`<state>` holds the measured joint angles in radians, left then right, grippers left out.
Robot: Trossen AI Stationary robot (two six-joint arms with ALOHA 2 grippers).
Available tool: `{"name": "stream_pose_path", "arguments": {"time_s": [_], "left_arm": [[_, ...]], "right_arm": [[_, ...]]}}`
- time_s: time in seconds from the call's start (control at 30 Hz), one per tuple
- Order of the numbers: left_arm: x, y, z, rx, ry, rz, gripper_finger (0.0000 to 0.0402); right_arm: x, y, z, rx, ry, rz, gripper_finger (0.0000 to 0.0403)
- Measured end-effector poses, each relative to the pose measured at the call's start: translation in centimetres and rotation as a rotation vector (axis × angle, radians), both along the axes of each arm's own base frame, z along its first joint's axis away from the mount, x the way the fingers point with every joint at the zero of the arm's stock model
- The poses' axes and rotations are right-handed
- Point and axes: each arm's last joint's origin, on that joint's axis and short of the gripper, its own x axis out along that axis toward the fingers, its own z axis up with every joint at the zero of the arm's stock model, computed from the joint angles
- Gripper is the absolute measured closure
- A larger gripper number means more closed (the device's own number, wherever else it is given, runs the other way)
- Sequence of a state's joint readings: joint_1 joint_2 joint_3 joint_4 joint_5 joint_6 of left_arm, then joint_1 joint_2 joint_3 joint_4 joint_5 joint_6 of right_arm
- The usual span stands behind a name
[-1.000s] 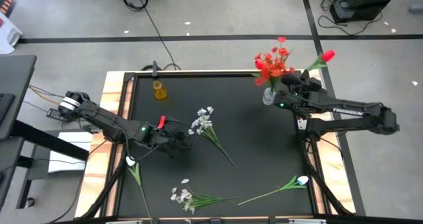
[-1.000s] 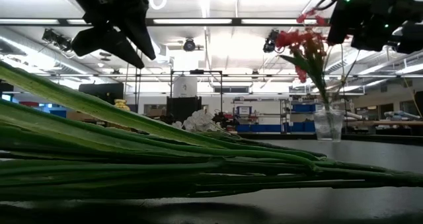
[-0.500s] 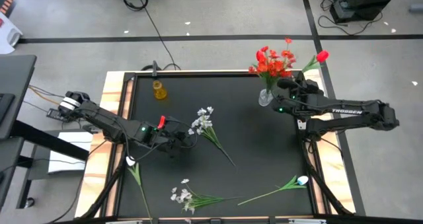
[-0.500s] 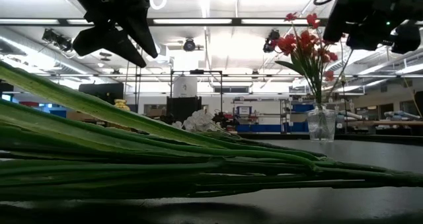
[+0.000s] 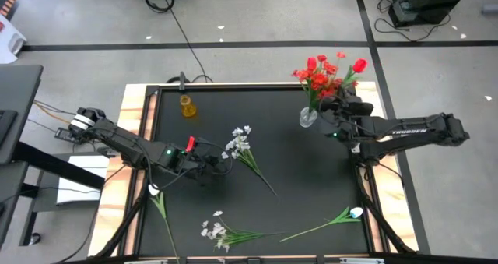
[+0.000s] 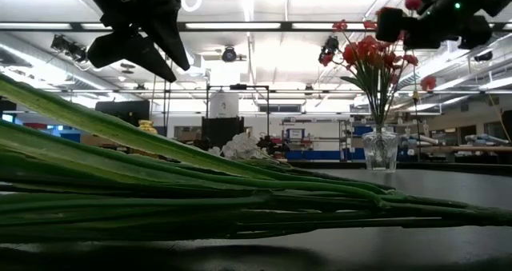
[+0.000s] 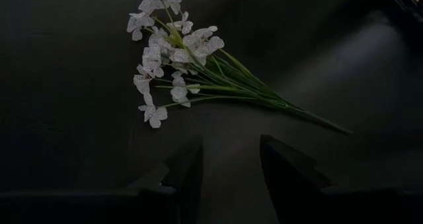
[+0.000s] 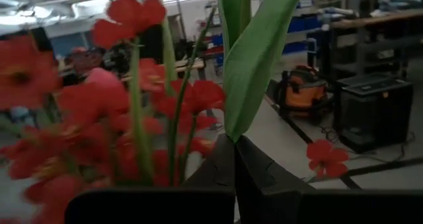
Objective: Sort flowers into vase by color
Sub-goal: Put the red flower into the transparent vase
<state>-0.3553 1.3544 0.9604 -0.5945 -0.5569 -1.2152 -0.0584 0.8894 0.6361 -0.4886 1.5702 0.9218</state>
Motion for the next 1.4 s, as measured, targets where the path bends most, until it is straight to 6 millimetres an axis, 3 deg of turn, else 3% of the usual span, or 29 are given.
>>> {"name": "stream_pose_path", "arguments": {"time_s": [0.27,1.13,1.4], "left_arm": [[0.0,0.0,0.0,0.001,0.002,-0.005,0.0246],[0.0,-0.1,0.0,-0.005,0.016,-0.035,0.0246],[0.0,-0.1,0.0,-0.004,0.016,-0.037,0.0246]], "right_arm": [[1.6,1.1,0.8,0.014,0.094,0.093,0.04],[5.2,2.2,-2.8,0.089,0.192,0.241,0.0398],[5.3,2.3,-3.3,0.134,0.193,0.288,0.0371]]}}
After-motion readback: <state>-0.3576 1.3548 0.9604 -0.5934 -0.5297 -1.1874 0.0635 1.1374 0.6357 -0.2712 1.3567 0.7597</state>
